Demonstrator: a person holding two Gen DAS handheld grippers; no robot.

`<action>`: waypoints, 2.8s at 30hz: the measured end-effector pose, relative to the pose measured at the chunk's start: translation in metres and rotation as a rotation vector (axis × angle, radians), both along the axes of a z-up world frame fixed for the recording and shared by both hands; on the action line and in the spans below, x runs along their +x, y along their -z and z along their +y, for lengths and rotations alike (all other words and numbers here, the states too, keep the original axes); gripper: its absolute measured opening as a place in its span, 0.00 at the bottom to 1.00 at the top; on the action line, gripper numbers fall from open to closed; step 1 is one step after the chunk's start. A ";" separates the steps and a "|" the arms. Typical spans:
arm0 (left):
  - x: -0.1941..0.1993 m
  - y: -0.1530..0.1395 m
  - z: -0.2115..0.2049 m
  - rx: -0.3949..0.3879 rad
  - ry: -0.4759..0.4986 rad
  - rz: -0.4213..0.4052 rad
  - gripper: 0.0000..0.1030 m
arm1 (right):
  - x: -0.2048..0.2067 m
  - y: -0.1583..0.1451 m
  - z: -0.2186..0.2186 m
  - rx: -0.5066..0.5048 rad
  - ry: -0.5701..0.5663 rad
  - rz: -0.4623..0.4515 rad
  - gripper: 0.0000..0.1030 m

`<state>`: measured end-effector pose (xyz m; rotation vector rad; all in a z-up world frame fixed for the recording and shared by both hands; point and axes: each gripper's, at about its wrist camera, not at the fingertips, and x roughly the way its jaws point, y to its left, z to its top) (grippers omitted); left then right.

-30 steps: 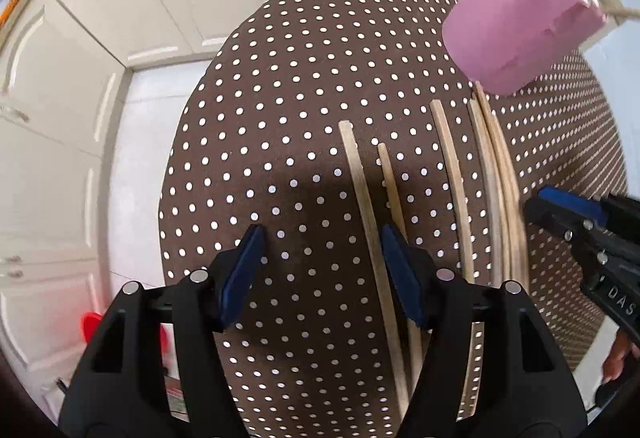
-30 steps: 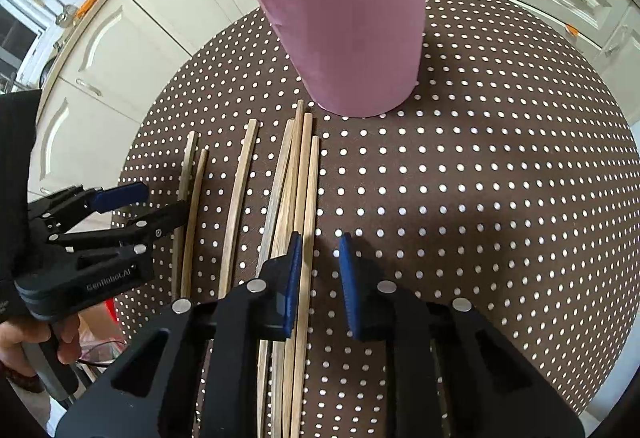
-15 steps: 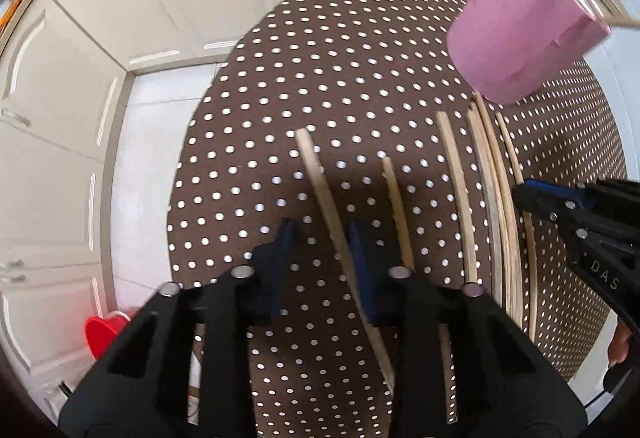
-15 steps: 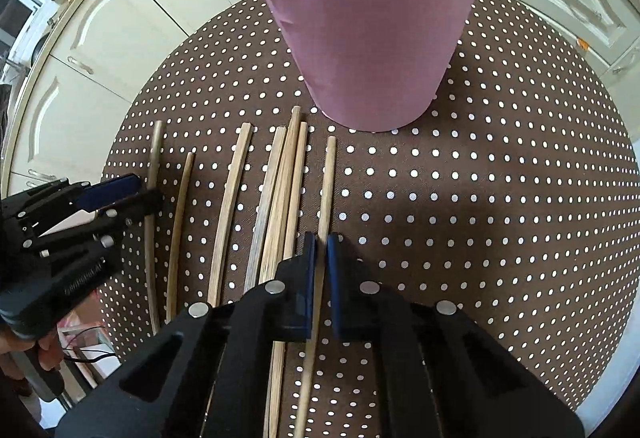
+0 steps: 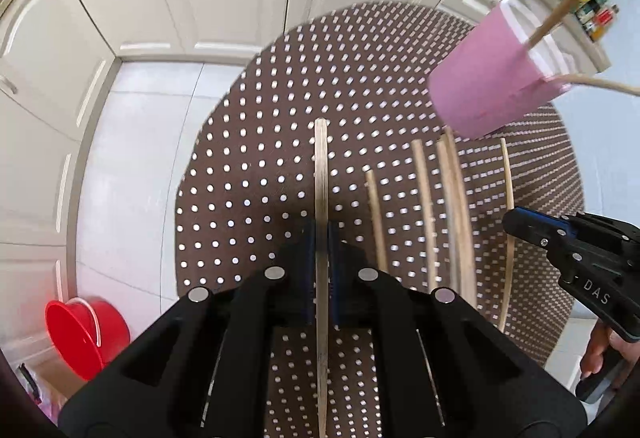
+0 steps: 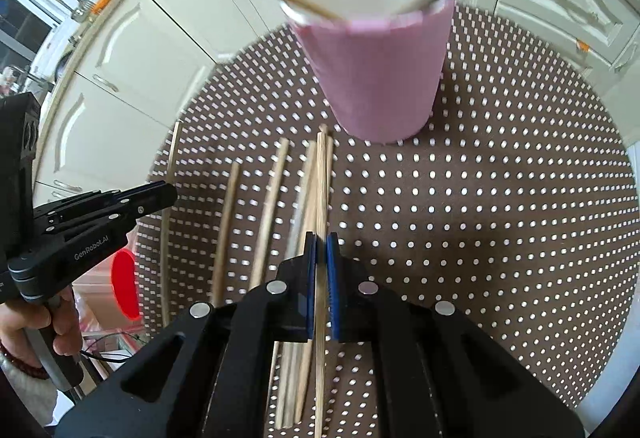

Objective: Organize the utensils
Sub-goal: 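Lift the left gripper's chopstick above the pink cup while the right gripper carries its chopstick there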

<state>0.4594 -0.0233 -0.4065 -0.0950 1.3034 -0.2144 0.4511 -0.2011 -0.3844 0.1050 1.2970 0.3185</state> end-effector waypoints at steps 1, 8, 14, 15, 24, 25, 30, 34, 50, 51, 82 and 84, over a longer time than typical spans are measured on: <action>-0.002 -0.006 0.000 -0.005 0.003 -0.011 0.06 | -0.002 -0.007 0.001 0.004 0.002 -0.015 0.04; -0.016 -0.063 0.008 -0.073 0.004 -0.116 0.06 | -0.022 -0.057 -0.004 0.030 0.029 -0.128 0.04; -0.031 -0.108 0.013 -0.128 0.009 -0.206 0.06 | -0.038 -0.093 -0.011 0.076 0.061 -0.237 0.04; -0.034 -0.114 0.011 -0.131 0.015 -0.222 0.06 | -0.041 -0.099 -0.011 0.081 0.066 -0.257 0.04; -0.045 -0.163 -0.005 -0.178 0.071 -0.329 0.06 | -0.053 -0.130 -0.018 0.113 0.105 -0.404 0.04; -0.046 -0.169 -0.007 -0.181 0.077 -0.345 0.06 | -0.054 -0.135 -0.020 0.116 0.109 -0.421 0.04; -0.043 -0.194 -0.020 -0.208 0.089 -0.400 0.06 | -0.052 -0.155 -0.028 0.116 0.129 -0.492 0.04; -0.035 -0.210 -0.028 -0.221 0.086 -0.441 0.06 | -0.043 -0.168 -0.035 0.122 0.139 -0.536 0.04; 0.021 -0.242 -0.074 -0.215 0.035 -0.596 0.06 | 0.007 -0.193 -0.065 0.120 0.199 -0.665 0.04; 0.024 -0.240 -0.077 -0.212 0.040 -0.596 0.06 | 0.009 -0.191 -0.065 0.118 0.200 -0.667 0.04; 0.028 -0.155 -0.092 -0.125 0.104 -0.392 0.06 | 0.018 -0.130 -0.052 0.055 0.126 -0.474 0.04; 0.027 -0.152 -0.091 -0.135 0.111 -0.384 0.06 | 0.018 -0.127 -0.052 0.055 0.126 -0.466 0.04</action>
